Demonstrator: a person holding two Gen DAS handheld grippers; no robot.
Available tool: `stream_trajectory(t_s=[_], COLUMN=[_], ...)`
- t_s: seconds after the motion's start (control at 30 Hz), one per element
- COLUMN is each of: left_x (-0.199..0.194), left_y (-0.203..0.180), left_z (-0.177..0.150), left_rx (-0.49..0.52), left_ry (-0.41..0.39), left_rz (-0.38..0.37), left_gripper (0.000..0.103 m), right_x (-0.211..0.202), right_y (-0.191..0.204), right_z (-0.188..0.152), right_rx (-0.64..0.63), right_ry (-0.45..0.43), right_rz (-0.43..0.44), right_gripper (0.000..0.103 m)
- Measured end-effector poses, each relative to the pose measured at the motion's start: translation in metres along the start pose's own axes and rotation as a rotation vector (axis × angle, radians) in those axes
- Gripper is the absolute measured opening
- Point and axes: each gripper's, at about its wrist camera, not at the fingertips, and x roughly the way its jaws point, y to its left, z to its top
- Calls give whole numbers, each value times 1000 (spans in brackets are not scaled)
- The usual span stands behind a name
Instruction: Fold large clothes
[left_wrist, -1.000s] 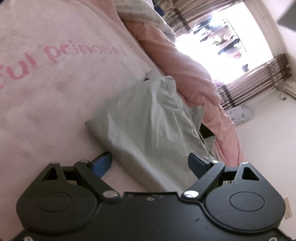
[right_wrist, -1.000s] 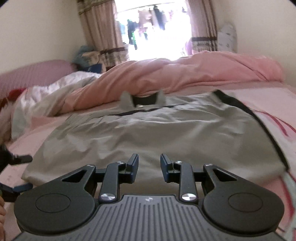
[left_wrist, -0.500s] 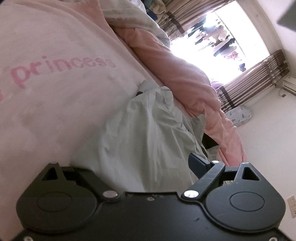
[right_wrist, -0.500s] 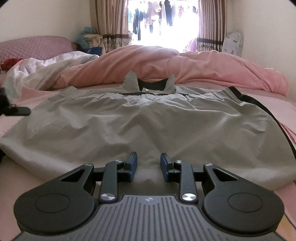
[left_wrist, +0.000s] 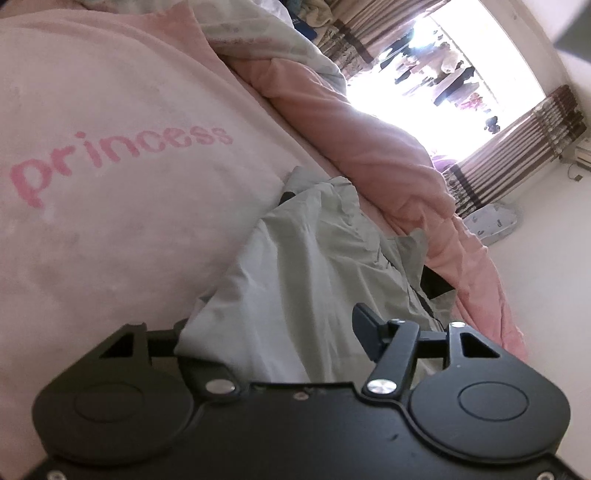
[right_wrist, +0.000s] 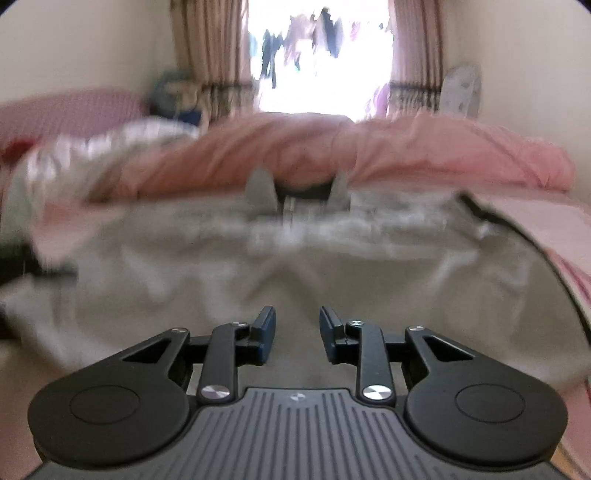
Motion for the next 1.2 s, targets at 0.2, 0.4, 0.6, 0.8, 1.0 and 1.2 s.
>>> stream_trajectory(t_s=[0.2, 0.4, 0.6, 0.8, 1.0, 1.2], left_x=[3, 4, 4, 3, 1, -4], left_y=[-10, -10, -11, -14, -12, -10], left_z=[-5, -7, -8, -11, -10, -5], left_rx=[68, 85, 98, 113, 105, 64], left_ry=[-8, -11, -13, -19, -9, 2], left_rz=[25, 26, 37, 50, 63, 22], left_gripper=[63, 63, 60, 58, 36, 12], right_x=[56, 64, 21, -7, -18, -10], right_y=[3, 5, 4, 0, -3, -7], right_z=[15, -7, -9, -32, -47, -46], right_rx=[-7, -28, -48, -67, -52, -38], right_ry=[82, 84, 39, 90, 76, 84], right_rz=[-47, -60, -70, -60, -65, -48], right_gripper=[33, 33, 34, 33, 34, 34])
